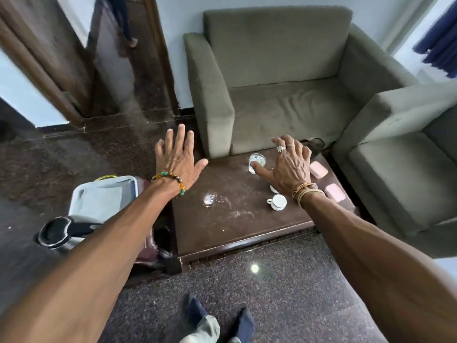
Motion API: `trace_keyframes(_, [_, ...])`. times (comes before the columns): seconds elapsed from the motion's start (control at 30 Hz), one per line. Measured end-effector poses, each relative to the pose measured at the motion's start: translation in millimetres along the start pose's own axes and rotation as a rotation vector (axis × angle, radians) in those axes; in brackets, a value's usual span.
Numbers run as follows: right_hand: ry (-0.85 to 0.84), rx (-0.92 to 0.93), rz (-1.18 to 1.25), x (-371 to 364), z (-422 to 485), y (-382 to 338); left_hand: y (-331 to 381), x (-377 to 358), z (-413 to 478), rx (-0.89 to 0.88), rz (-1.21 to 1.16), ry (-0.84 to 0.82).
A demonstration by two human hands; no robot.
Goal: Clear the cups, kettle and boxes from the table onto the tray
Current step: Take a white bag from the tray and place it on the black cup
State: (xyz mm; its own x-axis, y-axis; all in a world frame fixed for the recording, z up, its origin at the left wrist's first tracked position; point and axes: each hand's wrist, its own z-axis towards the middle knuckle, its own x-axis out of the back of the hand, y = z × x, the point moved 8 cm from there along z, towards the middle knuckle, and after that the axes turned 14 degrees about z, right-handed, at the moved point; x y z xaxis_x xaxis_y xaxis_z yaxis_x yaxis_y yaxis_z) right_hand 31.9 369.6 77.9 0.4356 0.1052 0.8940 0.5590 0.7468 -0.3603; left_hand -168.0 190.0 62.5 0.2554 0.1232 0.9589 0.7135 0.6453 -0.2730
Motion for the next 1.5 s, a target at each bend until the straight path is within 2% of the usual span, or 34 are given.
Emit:
trace_keyframes(0.2, [0.032, 0.107, 0.027, -21.7, 54.5, -72.0, -86.3, -15.4, 14.0, 0.158, -0.059, -0.035])
trace_keyframes(0.33, [0.034, 0.135, 0.077, -36.4, 77.8, -104.9, -112.7, -24.5, 17.6, 0.210, -0.103, -0.058])
trace_keyframes(0.63, [-0.261, 0.260, 0.102, -152.1, 78.8, -138.4, -126.7, -123.0, -17.7, 0.281, -0.197, -0.283])
trace_keyframes(0.83, [-0.432, 0.356, 0.181, -214.4, 92.3, -183.5, -164.1, -151.4, -38.2, 0.446, -0.273, -0.297])
trace_keyframes(1.13, [-0.509, 0.455, 0.261, -266.1, 121.7, -272.3, -235.8, -190.6, -43.8, 0.685, -0.316, -0.345])
trace_keyframes(1.33, [-0.627, 0.472, 0.254, -328.8, 91.4, -316.6, -277.1, -251.3, -44.6, 0.686, -0.272, -0.521])
trace_keyframes(1.5, [-0.780, 0.361, 0.235, -397.1, 64.6, -335.2, -295.5, -309.5, -33.0, 0.635, -0.322, -0.643])
